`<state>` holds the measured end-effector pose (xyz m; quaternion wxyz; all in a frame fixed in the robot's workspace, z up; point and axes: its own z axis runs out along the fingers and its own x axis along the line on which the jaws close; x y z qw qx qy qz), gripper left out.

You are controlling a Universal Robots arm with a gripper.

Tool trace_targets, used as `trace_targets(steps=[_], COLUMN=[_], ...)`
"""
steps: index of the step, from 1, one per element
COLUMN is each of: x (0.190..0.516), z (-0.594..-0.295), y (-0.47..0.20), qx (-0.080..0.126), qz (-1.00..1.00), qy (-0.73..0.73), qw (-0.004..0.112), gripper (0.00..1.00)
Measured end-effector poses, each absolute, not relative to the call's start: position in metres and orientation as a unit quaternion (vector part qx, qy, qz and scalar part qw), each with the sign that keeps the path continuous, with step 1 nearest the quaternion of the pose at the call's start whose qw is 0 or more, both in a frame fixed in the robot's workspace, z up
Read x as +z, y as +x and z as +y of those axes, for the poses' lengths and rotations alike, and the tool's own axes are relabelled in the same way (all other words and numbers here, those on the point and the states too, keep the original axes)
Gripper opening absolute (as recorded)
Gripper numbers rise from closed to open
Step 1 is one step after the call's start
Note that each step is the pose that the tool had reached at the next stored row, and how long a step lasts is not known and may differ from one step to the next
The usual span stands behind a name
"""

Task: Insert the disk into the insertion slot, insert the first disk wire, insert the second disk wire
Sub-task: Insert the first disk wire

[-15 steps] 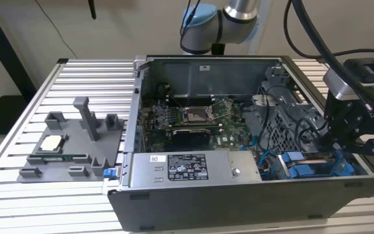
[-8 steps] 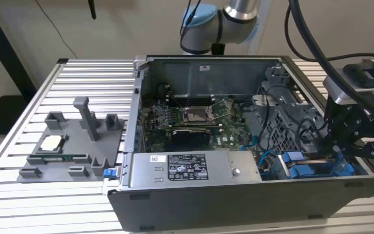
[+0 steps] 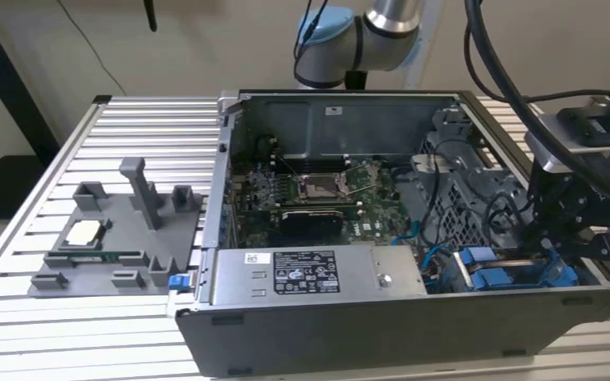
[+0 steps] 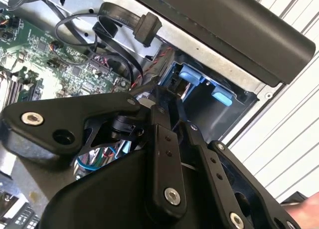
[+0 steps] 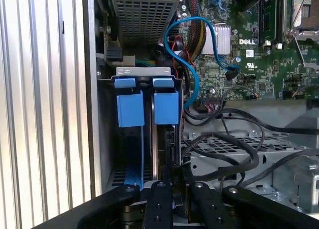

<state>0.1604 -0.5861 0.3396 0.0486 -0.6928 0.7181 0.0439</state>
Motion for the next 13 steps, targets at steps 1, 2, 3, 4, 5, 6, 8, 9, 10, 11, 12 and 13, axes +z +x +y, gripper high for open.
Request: trace_targets(steps=[1,2,3,4,5,6,8,9,10,11,12,13], x=[0.3392,0.339,0.3388,0.3385,0.3382,0.3378,0.337,0.3365,0.3353,0.3337,0.3327,0.3316], z=[-0.5861,-0.586,-0.586,-0.5859,-0.5858,-0.5857,-0.5855,-0.5854,-0.5853,-0.5852,-0.5852,-0.5851], y=[0.1604,0.1605,0.1605,0.1606,0.1607,0.1609,0.1611,0.1612,0.1614,0.1615,0.1617,0.1619], qx=[0.044,0.044,0.044,0.044,0.044,0.044,0.044,0.043,0.044,0.044,0.043,0.043], qz=[0.719,0.72,0.721,0.721,0.722,0.723,0.725,0.725,0.726,0.727,0.727,0.728], qy=[-0.692,-0.691,-0.69,-0.689,-0.688,-0.688,-0.686,-0.685,-0.685,-0.684,-0.683,-0.683], qw=[0.049,0.049,0.049,0.049,0.049,0.049,0.049,0.049,0.049,0.049,0.049,0.049], gripper=[0.19,0.19,0.19,0.19,0.19,0.19,0.19,0.19,0.19,0.19,0.19,0.19])
